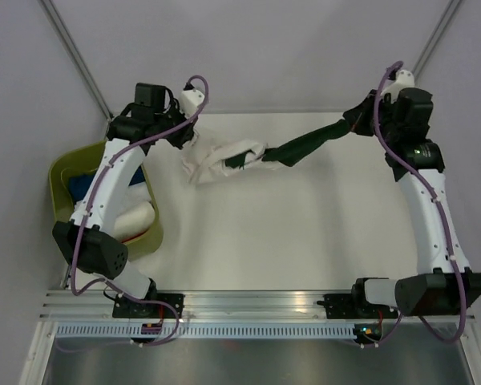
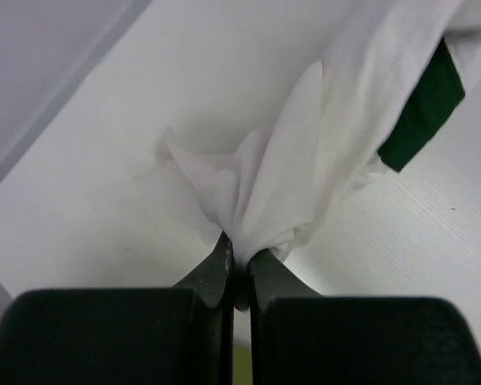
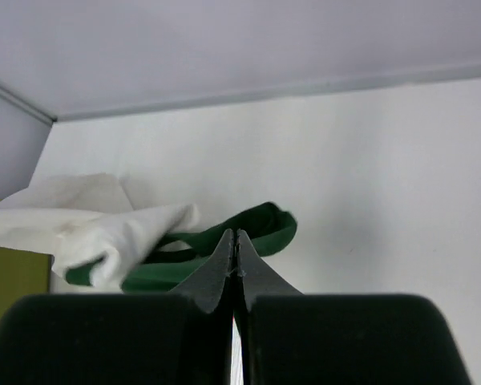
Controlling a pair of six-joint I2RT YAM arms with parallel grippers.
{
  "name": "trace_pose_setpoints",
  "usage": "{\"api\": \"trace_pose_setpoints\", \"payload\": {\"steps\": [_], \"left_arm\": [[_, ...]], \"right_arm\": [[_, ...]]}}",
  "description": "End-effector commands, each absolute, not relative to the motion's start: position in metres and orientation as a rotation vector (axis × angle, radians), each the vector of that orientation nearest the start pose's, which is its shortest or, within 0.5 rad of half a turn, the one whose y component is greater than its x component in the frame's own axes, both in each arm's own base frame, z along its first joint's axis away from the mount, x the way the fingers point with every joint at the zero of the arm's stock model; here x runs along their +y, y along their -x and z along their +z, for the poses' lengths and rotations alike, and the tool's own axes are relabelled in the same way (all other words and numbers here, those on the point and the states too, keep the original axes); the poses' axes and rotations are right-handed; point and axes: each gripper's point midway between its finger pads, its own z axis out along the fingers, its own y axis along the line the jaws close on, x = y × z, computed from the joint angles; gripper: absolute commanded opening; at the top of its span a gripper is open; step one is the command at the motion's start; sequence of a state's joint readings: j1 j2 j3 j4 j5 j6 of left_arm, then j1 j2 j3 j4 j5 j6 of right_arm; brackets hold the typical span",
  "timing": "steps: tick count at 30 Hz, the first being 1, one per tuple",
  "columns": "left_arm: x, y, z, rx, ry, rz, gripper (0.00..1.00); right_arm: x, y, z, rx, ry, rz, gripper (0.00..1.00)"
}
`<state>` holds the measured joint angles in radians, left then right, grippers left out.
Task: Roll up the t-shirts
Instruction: Flatten the tshirt
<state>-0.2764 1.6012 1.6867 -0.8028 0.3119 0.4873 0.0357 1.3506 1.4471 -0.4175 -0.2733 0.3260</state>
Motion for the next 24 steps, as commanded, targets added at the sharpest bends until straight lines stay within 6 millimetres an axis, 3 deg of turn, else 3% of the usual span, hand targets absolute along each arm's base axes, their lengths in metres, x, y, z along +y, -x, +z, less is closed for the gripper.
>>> {"api": "trace_pose_setpoints", "payload": {"steps": [1, 2, 3, 6, 8, 10, 14, 15, 16, 17, 18, 19, 20, 22, 23, 24], "left_arm": [[-0.129, -0.388, 0.303, 1.990, -1.020, -0.218, 0.02], [-0.123, -0.388, 0.306, 1.997, -1.011, -0.202, 0.02], [-0.117, -0.389, 0.311, 1.995, -0.998, -0.181, 0.02], [-0.108, -0.389, 0.330, 1.983, -0.960, -0.151, 0.02], [-0.106, -0.387, 0.338, 1.986, -0.932, -0.145, 0.02], [-0.108, -0.384, 0.335, 2.002, -0.930, -0.170, 0.02], [-0.113, -0.394, 0.302, 2.102, -0.904, -0.233, 0.04], [-0.116, -0.399, 0.291, 2.132, -0.899, -0.258, 0.04], [-0.122, -0.414, 0.261, 2.203, -0.894, -0.299, 0.04], [-0.125, -0.424, 0.246, 2.255, -0.840, -0.318, 0.09], [-0.133, -0.438, 0.239, 2.270, -0.826, -0.312, 0.19], [-0.136, -0.449, 0.208, 2.360, -0.819, -0.304, 0.32], [-0.143, -0.452, 0.204, 2.372, -0.823, -0.318, 0.57], [-0.172, -0.447, 0.213, 2.315, -0.893, -0.393, 0.75], [-0.181, -0.443, 0.230, 2.243, -0.939, -0.401, 0.83], [-0.197, -0.430, 0.228, 2.217, -1.005, -0.424, 0.84]], "right_arm": [[0.040, -0.381, 0.402, 1.783, -0.145, 0.434, 0.01], [0.033, -0.374, 0.402, 1.803, -0.162, 0.396, 0.01], [0.030, -0.365, 0.417, 1.774, -0.146, 0.366, 0.00], [0.027, -0.343, 0.436, 1.733, -0.157, 0.345, 0.01], [0.029, -0.320, 0.462, 1.650, -0.143, 0.352, 0.01], [0.035, -0.301, 0.485, 1.587, -0.103, 0.372, 0.01], [0.048, -0.294, 0.487, 1.579, -0.073, 0.449, 0.01], [0.049, -0.299, 0.469, 1.612, -0.084, 0.469, 0.01], [0.052, -0.302, 0.460, 1.622, -0.088, 0.490, 0.00], [0.053, -0.308, 0.457, 1.603, -0.104, 0.512, 0.01], [0.052, -0.317, 0.429, 1.655, -0.127, 0.517, 0.01], [0.048, -0.323, 0.417, 1.672, -0.155, 0.505, 0.01], [0.046, -0.328, 0.406, 1.698, -0.179, 0.496, 0.01], [0.042, -0.333, 0.377, 1.768, -0.220, 0.481, 0.01], [0.042, -0.333, 0.367, 1.792, -0.232, 0.484, 0.00], [0.044, -0.331, 0.348, 1.826, -0.252, 0.500, 0.01]]}}
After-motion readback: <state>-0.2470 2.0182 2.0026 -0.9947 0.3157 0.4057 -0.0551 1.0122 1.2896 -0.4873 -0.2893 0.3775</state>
